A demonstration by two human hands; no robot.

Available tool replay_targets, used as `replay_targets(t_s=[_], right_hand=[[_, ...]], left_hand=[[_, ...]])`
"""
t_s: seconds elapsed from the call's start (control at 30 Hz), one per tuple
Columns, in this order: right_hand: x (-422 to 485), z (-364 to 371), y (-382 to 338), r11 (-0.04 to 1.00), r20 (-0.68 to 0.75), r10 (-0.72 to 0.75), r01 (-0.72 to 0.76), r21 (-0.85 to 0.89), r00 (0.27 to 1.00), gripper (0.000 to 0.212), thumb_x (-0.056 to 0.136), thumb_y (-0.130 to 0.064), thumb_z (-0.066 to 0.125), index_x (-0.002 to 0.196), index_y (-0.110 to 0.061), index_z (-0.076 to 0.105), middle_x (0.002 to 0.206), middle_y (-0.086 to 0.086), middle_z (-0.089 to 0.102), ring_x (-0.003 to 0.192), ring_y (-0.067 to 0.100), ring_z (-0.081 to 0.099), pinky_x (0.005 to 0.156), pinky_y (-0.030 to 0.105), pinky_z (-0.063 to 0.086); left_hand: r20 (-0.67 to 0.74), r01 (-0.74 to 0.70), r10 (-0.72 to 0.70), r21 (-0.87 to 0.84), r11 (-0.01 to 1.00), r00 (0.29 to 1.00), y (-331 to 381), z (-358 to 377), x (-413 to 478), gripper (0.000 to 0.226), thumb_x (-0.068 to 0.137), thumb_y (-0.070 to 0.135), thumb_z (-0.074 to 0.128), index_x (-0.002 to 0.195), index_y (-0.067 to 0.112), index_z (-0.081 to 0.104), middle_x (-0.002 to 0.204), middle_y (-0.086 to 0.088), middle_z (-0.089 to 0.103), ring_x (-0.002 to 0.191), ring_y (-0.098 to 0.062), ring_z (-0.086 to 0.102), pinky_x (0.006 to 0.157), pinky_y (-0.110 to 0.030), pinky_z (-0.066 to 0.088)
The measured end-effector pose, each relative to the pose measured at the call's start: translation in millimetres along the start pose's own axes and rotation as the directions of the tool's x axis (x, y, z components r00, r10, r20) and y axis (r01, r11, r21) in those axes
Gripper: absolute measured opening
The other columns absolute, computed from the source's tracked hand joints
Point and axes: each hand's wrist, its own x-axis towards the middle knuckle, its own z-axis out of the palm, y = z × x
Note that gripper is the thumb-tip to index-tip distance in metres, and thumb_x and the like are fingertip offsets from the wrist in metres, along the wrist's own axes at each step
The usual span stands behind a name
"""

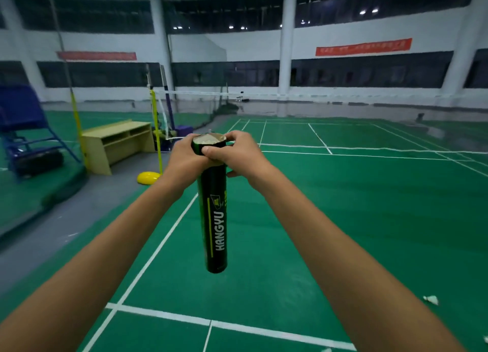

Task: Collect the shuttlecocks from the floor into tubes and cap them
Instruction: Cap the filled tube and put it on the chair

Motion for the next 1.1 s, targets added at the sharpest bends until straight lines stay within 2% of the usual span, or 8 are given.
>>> replay_targets(t_s=[0.13,0.27,0.47,0.63,0.77,0.87,0.97,1.1], right_hand=[[47.4,71.6,-20.4,0.998,0.107,-0.061,0.062,-0.003,0.992,0.037,0.077,-0.033,0.084,0.102,-0.013,0.064,0.104,0.009,0.072,0.097,0.026,0.070,0.085,0.049,0.060],[92.3,139.8,-34.0,0.995,0.188,-0.099,0.097,0.021,0.977,0.032,0.075,-0.034,0.085,0.093,-0.013,0.068,0.098,0.009,0.074,0.094,0.025,0.071,0.085,0.049,0.060],[166.2,228.3,-48.7,0.989,0.326,-0.145,0.136,0.051,0.934,0.043,0.076,-0.038,0.084,0.103,-0.010,0.067,0.098,0.009,0.073,0.092,0.025,0.070,0.080,0.047,0.062],[224.2,318.1,-77.5,0.969,0.421,-0.247,0.219,0.114,0.873,0.038,0.075,-0.037,0.085,0.096,-0.012,0.067,0.090,0.006,0.072,0.086,0.023,0.070,0.072,0.038,0.059],[249.6,409.5,-108.4,0.948,0.516,-0.318,0.251,0.198,0.795,0.044,0.070,-0.040,0.087,0.099,-0.014,0.067,0.095,0.006,0.074,0.088,0.022,0.071,0.081,0.046,0.062],[246.3,481.2,-131.2,0.929,0.587,-0.364,0.237,0.284,0.723,0.044,0.071,-0.039,0.086,0.101,-0.015,0.065,0.098,0.005,0.071,0.092,0.022,0.069,0.083,0.045,0.060],[226.7,555.3,-154.1,0.909,0.651,-0.396,0.176,0.377,0.648,0.037,0.071,-0.036,0.087,0.093,-0.022,0.062,0.099,0.003,0.072,0.093,0.020,0.070,0.083,0.043,0.060],[183.4,649.5,-194.0,0.875,0.736,-0.435,0.051,0.481,0.519,0.035,0.071,-0.029,0.089,0.092,-0.025,0.060,0.101,0.004,0.075,0.095,0.021,0.072,0.074,0.034,0.057]], left_hand=[[-0.122,0.039,-0.037,0.017,0.999,0.992,-33.6,-67.7,21.5,0.046,0.076,0.003,0.086,0.118,0.009,0.068,0.099,0.000,0.073,0.080,-0.004,0.065,0.061,-0.007,0.048],[-0.174,0.085,-0.071,0.071,0.994,0.982,-66.8,-129.6,45.2,0.043,0.077,0.003,0.085,0.117,0.008,0.069,0.100,-0.003,0.074,0.071,0.003,0.067,0.059,-0.008,0.048],[-0.290,0.136,-0.084,0.162,0.978,0.953,-115.5,-204.2,93.1,0.036,0.081,-0.004,0.080,0.093,0.026,0.064,0.086,0.007,0.068,0.062,0.006,0.065,0.055,-0.006,0.046],[-0.460,0.232,-0.100,0.241,0.942,0.882,-155.5,-288.3,130.4,0.040,0.082,0.002,0.082,0.118,0.007,0.066,0.088,0.000,0.066,0.068,-0.006,0.056,0.048,-0.008,0.042],[-0.605,0.313,-0.105,0.249,0.917,0.789,-183.0,-367.9,130.8,0.044,0.079,0.002,0.084,0.119,0.006,0.064,0.084,0.002,0.064,0.066,-0.006,0.055,0.047,-0.009,0.041],[-0.696,0.377,-0.107,0.247,0.893,0.710,-193.6,-425.5,110.1,0.047,0.078,0.003,0.085,0.120,0.007,0.064,0.085,0.004,0.065,0.067,-0.004,0.057,0.049,-0.008,0.042],[-0.773,0.435,-0.098,0.243,0.867,0.627,-202.0,-485.7,75.2,0.062,0.060,0.021,0.090,0.116,0.013,0.065,0.092,0.006,0.070,0.076,-0.002,0.063,0.062,-0.010,0.049],[-0.883,0.532,-0.044,0.241,0.812,0.468,-209.9,-568.1,19.1,0.063,0.052,0.033,0.083,0.112,0.019,0.067,0.102,0.000,0.074,0.094,-0.017,0.071,0.086,-0.033,0.060]])
